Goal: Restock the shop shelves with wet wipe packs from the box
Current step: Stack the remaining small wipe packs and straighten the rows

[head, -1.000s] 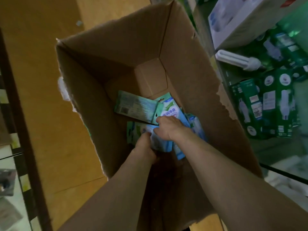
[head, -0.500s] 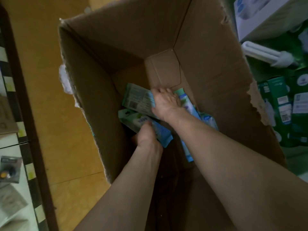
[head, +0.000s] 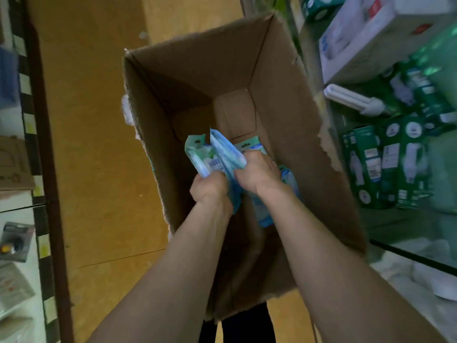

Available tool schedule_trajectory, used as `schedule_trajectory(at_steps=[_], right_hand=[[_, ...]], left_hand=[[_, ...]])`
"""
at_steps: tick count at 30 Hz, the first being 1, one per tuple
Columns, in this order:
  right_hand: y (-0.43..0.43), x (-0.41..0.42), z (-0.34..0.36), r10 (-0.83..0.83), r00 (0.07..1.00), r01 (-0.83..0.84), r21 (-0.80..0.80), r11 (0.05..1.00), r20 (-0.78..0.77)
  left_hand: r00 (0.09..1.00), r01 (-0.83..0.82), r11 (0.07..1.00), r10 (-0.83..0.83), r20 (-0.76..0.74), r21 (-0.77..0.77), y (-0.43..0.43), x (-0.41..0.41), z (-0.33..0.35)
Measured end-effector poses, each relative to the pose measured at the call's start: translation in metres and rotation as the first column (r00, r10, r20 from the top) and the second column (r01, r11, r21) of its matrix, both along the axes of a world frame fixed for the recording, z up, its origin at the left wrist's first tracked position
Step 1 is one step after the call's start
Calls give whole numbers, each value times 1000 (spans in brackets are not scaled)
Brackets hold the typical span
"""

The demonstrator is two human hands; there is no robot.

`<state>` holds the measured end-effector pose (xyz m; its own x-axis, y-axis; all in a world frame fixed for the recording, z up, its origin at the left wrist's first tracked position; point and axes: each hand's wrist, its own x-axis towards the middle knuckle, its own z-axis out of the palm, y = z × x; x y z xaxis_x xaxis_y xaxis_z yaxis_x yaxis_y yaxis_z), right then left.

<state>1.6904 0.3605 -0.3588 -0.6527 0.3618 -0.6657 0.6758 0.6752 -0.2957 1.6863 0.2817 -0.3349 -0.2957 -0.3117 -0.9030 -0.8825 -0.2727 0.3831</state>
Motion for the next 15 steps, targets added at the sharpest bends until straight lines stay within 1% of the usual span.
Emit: schedule_trajectory(at_steps=[3,8,11,15], right_hand=[[2,19,42,-61,994,62,8,998,-94],[-5,51,118,-129,926,133,-15,991,-354],[-18,67,161,-162,859,141,-80,987,-486],[-47,87,206,-157,784,80,-153,985,-601]], left_hand=[[993,101,994,-103,-62,-43,-3,11,35],[963,192,978,-203,-175,-81,-16,40,103],[942,154,981,-182,-281,-117,-30,57,139],[891,58,987,-118,-438,-149,-54,78,183]])
